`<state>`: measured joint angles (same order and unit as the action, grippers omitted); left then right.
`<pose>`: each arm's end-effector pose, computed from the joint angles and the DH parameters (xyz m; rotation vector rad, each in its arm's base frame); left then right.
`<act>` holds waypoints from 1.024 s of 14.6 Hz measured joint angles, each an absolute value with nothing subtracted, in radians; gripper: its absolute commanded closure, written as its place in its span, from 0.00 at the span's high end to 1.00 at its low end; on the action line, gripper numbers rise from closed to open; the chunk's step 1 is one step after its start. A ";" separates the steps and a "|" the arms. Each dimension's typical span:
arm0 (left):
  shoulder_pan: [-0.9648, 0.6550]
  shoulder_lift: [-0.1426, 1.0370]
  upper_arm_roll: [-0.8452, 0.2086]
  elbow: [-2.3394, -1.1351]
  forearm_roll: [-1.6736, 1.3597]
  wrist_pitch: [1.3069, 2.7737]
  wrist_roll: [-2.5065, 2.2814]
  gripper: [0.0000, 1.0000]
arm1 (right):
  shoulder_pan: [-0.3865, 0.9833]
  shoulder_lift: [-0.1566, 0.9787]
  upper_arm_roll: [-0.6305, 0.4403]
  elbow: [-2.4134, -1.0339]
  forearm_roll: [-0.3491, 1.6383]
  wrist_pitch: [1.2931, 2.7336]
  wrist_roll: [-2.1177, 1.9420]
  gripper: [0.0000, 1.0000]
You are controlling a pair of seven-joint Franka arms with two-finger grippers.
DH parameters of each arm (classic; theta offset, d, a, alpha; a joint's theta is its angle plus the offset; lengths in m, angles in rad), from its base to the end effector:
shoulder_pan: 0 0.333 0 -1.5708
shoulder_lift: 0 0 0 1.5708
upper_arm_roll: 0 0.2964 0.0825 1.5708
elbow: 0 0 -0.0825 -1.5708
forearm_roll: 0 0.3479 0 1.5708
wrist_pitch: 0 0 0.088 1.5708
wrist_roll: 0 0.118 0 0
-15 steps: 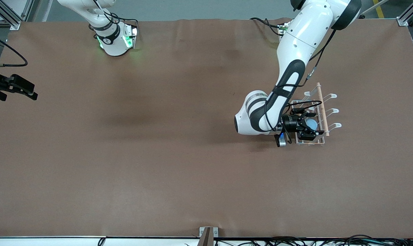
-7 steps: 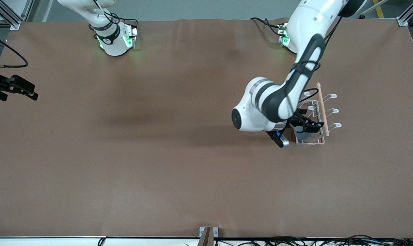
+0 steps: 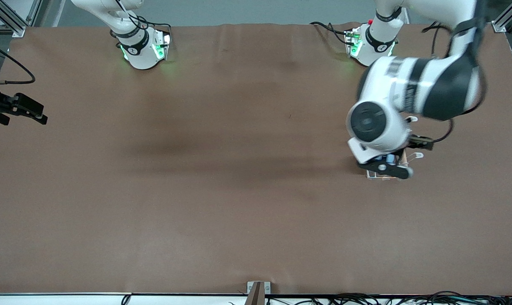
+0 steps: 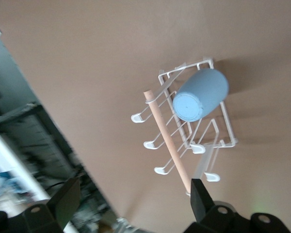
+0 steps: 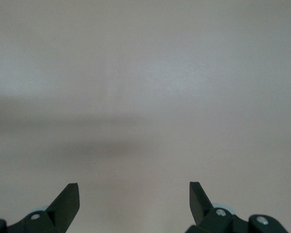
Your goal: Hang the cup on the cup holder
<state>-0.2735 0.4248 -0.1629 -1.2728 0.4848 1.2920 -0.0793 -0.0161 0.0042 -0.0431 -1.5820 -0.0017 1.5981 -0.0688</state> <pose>0.5671 -0.1736 0.4778 -2.5795 0.4124 0.3710 0.5213 -0.0310 0.5892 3.1389 0.0151 0.0185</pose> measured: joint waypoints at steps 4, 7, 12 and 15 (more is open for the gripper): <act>-0.129 0.303 -0.163 -1.255 0.347 1.369 -0.074 1.00 | -0.016 0.004 -0.043 -1.582 -0.002 1.598 -0.069 1.00; -0.061 0.223 -0.163 -1.254 0.260 1.374 -0.072 1.00 | -0.016 0.004 -0.043 -1.582 -0.002 1.598 -0.068 1.00; 0.056 0.136 -0.161 -1.257 0.093 1.374 -0.068 1.00 | -0.016 0.004 -0.044 -1.582 -0.002 1.598 -0.068 1.00; 0.087 0.105 -0.159 -1.279 0.064 1.372 -0.017 1.00 | -0.016 0.004 -0.044 -1.582 -0.002 1.598 -0.068 1.00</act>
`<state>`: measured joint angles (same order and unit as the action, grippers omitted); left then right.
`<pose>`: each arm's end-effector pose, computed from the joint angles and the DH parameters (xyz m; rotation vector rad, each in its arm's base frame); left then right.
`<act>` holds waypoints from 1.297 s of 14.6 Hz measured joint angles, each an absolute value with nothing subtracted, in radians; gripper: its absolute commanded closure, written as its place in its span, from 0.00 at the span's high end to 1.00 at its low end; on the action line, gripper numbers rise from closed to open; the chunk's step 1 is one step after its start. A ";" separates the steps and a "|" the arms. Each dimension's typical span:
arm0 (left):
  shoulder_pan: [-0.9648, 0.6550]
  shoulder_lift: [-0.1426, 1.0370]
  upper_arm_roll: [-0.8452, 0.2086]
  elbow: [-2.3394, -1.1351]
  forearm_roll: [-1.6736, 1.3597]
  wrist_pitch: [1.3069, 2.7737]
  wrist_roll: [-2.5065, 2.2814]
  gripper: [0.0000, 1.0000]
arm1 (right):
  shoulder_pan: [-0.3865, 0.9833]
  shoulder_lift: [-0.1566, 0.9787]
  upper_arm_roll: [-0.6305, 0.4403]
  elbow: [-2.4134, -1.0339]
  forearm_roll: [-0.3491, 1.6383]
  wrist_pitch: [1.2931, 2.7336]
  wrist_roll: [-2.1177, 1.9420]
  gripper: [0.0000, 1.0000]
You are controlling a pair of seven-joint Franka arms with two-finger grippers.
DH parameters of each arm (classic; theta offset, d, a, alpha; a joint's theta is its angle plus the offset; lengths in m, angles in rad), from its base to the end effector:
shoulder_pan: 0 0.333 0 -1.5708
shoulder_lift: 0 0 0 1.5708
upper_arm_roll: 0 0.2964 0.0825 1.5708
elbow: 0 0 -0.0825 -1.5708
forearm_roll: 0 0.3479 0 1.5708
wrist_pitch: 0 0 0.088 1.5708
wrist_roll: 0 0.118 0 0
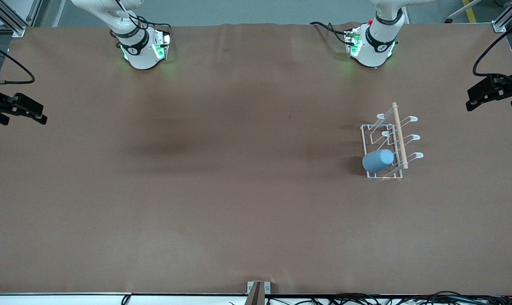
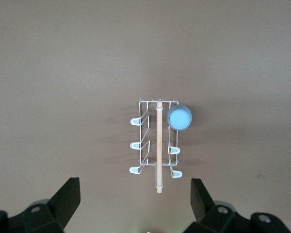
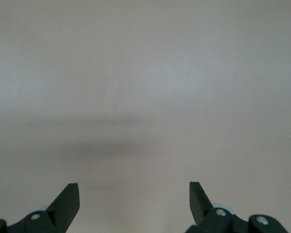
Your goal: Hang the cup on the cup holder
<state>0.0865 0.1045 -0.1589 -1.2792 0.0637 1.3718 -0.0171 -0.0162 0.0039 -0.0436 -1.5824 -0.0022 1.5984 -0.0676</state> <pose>0.5252 -0.0240 0.6467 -3.0944 0.0654 0.0134 0.5213 -0.0314 0.5892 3.1384 0.0123 0.0187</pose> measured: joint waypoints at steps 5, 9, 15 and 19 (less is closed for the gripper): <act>0.061 -0.016 -0.160 -1.476 0.021 1.460 -0.007 1.00 | -0.016 0.004 -0.044 -1.583 -0.002 1.598 -0.067 1.00; 0.041 -0.143 -0.160 -1.659 0.019 1.503 -0.007 1.00 | -0.016 0.004 -0.044 -1.583 -0.002 1.598 -0.067 1.00; 0.045 -0.178 -0.152 -1.701 0.019 1.518 -0.003 1.00 | -0.016 0.004 -0.045 -1.584 -0.002 1.598 -0.067 1.00; 0.047 -0.162 -0.151 -1.672 0.019 1.509 -0.003 1.00 | -0.016 0.004 -0.045 -1.584 -0.002 1.599 -0.067 1.00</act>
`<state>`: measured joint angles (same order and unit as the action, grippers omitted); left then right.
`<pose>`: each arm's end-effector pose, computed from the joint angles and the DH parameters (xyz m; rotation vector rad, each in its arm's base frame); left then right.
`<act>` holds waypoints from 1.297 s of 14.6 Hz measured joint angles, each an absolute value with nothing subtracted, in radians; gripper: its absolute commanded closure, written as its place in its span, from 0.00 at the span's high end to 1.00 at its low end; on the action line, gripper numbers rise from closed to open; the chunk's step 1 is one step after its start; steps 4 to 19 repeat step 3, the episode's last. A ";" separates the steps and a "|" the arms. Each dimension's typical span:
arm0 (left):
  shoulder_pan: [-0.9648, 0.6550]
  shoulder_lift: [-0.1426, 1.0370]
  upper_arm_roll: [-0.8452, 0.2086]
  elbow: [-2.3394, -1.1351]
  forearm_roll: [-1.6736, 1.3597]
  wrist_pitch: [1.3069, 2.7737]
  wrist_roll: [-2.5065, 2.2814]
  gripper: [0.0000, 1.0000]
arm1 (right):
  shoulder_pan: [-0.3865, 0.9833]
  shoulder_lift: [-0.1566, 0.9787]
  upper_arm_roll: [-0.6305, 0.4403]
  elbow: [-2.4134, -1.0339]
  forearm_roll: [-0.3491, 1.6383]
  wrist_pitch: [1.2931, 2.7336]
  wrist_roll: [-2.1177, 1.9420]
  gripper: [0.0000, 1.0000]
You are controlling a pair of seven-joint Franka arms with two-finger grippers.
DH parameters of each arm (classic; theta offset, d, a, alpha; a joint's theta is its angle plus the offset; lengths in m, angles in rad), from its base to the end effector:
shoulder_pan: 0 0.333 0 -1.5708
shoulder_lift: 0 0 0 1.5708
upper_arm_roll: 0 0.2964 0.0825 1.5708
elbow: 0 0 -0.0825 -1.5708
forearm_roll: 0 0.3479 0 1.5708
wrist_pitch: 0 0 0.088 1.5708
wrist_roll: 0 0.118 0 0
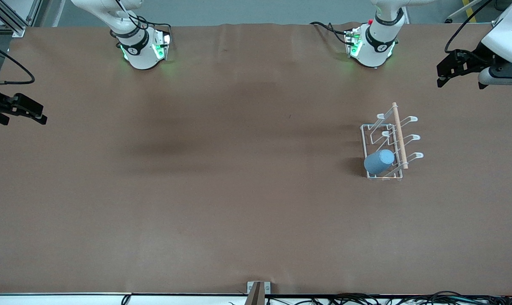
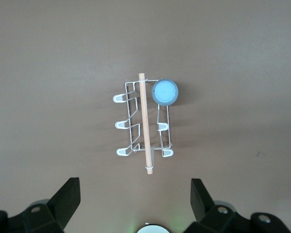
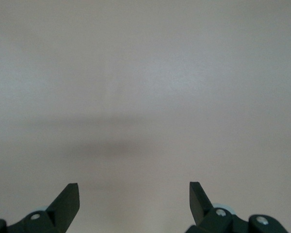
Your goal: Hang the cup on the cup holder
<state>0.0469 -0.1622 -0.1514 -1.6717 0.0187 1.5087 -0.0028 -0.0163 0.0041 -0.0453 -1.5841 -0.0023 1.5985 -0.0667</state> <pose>0.4613 -0.0523 0.6236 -3.0947 0.1527 0.0005 0.5212 -0.0324 0.5884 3.1384 0.0081 0.0159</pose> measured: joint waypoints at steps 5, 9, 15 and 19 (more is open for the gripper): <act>0.047 -0.149 -0.151 -1.664 0.019 1.508 -0.003 1.00 | -0.016 0.004 -0.045 -1.584 -0.002 1.599 -0.067 1.00; 0.047 -0.149 -0.151 -1.664 0.019 1.508 -0.003 1.00 | -0.016 0.004 -0.045 -1.584 -0.002 1.599 -0.067 1.00; 0.047 -0.149 -0.151 -1.664 0.019 1.508 -0.003 1.00 | -0.016 0.004 -0.045 -1.584 -0.002 1.599 -0.067 1.00; 0.047 -0.149 -0.151 -1.664 0.019 1.508 -0.003 1.00 | -0.016 0.004 -0.045 -1.584 -0.002 1.599 -0.067 1.00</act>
